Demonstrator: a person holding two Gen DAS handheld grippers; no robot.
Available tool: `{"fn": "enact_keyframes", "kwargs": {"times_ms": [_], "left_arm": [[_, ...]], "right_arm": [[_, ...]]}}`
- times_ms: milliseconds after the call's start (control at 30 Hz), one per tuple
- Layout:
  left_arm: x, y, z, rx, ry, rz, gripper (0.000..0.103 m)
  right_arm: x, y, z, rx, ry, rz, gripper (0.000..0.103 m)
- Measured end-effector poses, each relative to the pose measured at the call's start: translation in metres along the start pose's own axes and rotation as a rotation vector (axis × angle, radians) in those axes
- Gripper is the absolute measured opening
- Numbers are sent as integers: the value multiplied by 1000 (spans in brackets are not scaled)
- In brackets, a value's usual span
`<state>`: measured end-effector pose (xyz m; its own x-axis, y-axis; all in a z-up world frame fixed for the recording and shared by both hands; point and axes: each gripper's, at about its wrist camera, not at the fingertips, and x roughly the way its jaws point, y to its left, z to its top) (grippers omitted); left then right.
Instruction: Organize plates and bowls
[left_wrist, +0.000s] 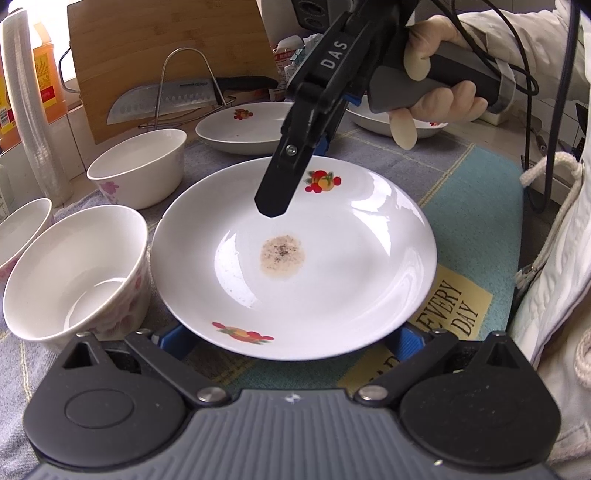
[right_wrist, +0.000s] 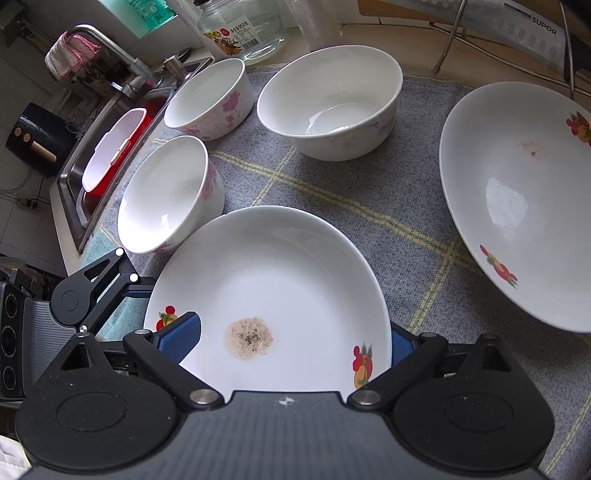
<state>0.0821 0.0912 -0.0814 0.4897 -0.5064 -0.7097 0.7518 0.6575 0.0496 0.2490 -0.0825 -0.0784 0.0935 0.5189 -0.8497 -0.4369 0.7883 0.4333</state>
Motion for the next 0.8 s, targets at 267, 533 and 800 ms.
{"fn": "enact_keyframes", "kwargs": {"times_ms": [267, 533, 800], "left_arm": [[-7, -7, 12, 6, -3, -15, 101], [-4, -25, 33, 12, -12, -5, 101], [11, -48, 56, 30, -17, -20, 101]], "right_arm": [[-13, -1, -9, 14, -37, -8, 101], [-36, -10, -21, -1, -60, -13, 102], [-66, -31, -38, 5, -89, -33, 102]]}}
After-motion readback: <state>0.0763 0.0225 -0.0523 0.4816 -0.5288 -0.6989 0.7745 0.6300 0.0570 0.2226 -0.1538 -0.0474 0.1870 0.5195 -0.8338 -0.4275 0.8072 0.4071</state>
